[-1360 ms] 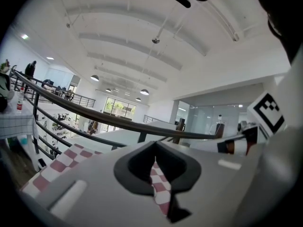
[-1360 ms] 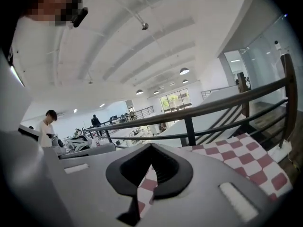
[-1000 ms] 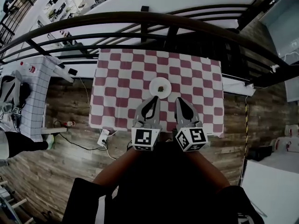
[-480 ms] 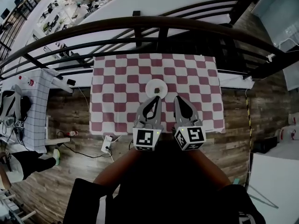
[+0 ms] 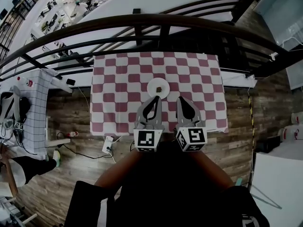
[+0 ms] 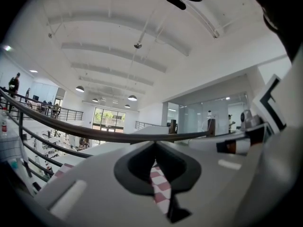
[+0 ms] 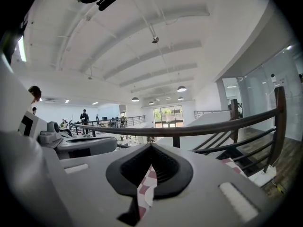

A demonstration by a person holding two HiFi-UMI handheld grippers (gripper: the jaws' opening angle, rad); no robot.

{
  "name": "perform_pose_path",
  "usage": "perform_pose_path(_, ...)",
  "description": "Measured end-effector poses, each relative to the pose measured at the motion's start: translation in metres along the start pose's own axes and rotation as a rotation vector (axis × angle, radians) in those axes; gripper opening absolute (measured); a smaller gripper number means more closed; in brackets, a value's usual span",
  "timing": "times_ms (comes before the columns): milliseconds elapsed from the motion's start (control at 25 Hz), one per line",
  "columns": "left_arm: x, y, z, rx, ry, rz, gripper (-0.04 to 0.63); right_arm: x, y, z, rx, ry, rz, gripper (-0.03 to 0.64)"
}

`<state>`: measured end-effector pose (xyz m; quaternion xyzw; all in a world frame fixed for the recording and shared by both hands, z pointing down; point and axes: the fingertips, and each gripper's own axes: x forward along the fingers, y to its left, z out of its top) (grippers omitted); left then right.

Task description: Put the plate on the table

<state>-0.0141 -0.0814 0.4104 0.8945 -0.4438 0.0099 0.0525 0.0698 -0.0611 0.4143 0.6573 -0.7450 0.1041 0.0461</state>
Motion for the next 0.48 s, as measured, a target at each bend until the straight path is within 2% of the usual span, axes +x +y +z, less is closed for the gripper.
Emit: perform_pose_path(480,-0.011,0.013,-0.001,0.011,0.004,0.013,0.010,0.006,0.027,-0.001,-0.047,-0.008,0.048,-0.003)
